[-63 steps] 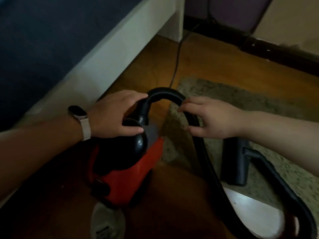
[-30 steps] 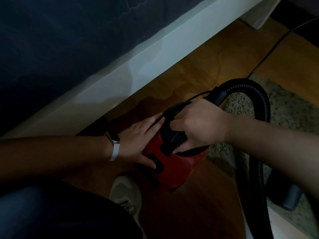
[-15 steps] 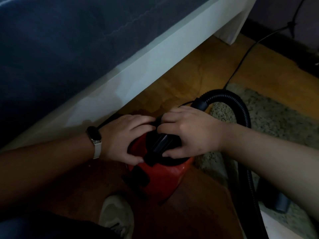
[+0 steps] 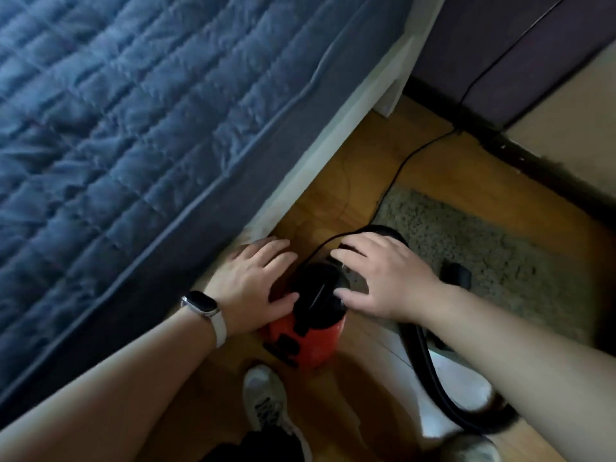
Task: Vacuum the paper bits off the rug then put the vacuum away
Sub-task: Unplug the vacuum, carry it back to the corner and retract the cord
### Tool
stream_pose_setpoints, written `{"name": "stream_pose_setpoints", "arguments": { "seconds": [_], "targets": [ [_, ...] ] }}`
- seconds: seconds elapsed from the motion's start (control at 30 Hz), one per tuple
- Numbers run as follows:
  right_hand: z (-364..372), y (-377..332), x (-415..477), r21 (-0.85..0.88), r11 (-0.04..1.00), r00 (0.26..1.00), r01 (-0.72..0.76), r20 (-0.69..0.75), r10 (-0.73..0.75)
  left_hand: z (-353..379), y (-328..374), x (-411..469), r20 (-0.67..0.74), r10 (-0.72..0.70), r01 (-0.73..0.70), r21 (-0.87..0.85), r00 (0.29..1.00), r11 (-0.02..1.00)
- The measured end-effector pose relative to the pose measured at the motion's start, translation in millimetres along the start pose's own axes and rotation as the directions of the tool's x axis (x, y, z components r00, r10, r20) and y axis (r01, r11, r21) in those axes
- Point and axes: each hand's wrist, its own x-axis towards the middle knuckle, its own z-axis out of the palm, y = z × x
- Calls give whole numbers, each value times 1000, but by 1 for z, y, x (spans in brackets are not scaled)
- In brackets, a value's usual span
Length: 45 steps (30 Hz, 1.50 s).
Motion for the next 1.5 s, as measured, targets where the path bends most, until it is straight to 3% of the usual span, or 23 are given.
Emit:
{"name": "stream_pose_setpoints", "arguments": {
  "seconds": [0.3, 0.57, 0.93, 1.2, 1.33, 1.5],
  "targets": [
    [-168, -55, -30, 30, 955, 955, -295, -2, 295, -177, 19, 23, -36, 14, -14, -12, 999, 1000],
    [-243, -33, -45, 76, 899, 889, -431, -135, 438, -245, 44, 80, -39, 67, -67, -5, 997, 998],
    [-272, 82, -39, 191, 793, 801, -579, -47, 596, -273, 88, 210, -26, 65, -65, -23, 998, 998],
    [-347, 220, -30, 244, 749, 730, -617, -178, 660, -298, 168, 355, 7, 74, -74, -70, 997, 995],
    [-391, 278, -22, 326, 728, 647, -603, -334, 685, -313, 210, 428, 20, 95, -92, -134, 995, 987],
    [-426, 332, -5, 366, 706, 589, -606, -389, 708, -317, 251, 499, 8, 50, -46, -248, 999, 968]
  ]
}}
